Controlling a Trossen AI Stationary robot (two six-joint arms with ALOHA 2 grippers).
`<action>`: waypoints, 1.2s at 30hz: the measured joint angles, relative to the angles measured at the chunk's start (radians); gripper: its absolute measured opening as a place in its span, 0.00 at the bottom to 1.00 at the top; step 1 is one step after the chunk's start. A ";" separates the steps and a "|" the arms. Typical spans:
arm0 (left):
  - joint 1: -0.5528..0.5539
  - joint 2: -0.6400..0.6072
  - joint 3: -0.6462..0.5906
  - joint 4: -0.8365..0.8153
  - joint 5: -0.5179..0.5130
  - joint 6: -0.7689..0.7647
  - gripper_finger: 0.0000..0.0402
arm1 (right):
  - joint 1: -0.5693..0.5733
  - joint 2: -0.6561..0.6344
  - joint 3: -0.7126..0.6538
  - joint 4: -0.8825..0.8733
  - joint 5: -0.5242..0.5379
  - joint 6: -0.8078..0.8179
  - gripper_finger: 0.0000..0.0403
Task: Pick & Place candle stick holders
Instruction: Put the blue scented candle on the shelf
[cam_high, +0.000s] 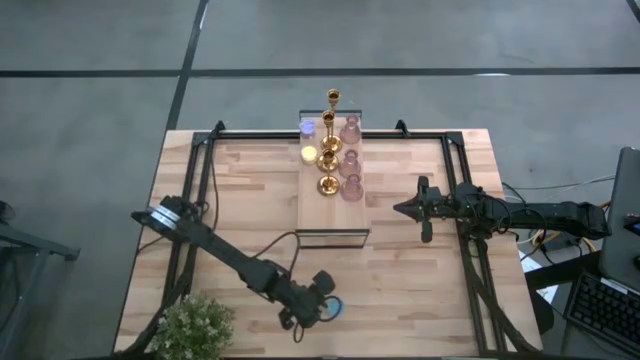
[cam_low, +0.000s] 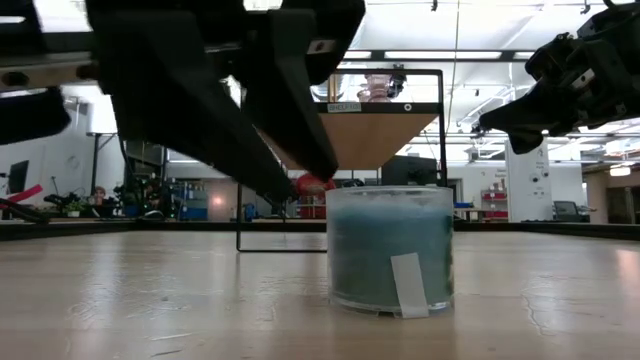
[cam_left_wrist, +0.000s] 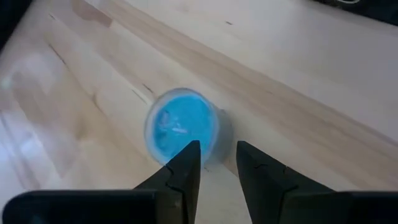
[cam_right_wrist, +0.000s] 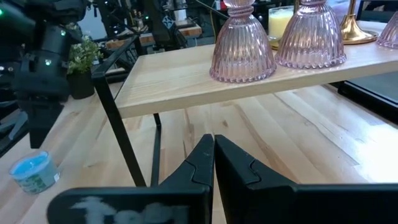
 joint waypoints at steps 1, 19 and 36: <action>0.000 0.004 0.004 0.002 -0.001 0.007 0.27 | -0.001 0.000 0.000 0.000 0.000 0.000 0.02; -0.003 0.032 0.007 0.001 -0.035 0.130 0.27 | 0.000 0.001 0.000 0.000 0.000 0.000 0.02; -0.003 0.034 0.005 0.000 -0.047 0.165 0.02 | 0.000 0.001 0.000 0.000 0.000 0.000 0.02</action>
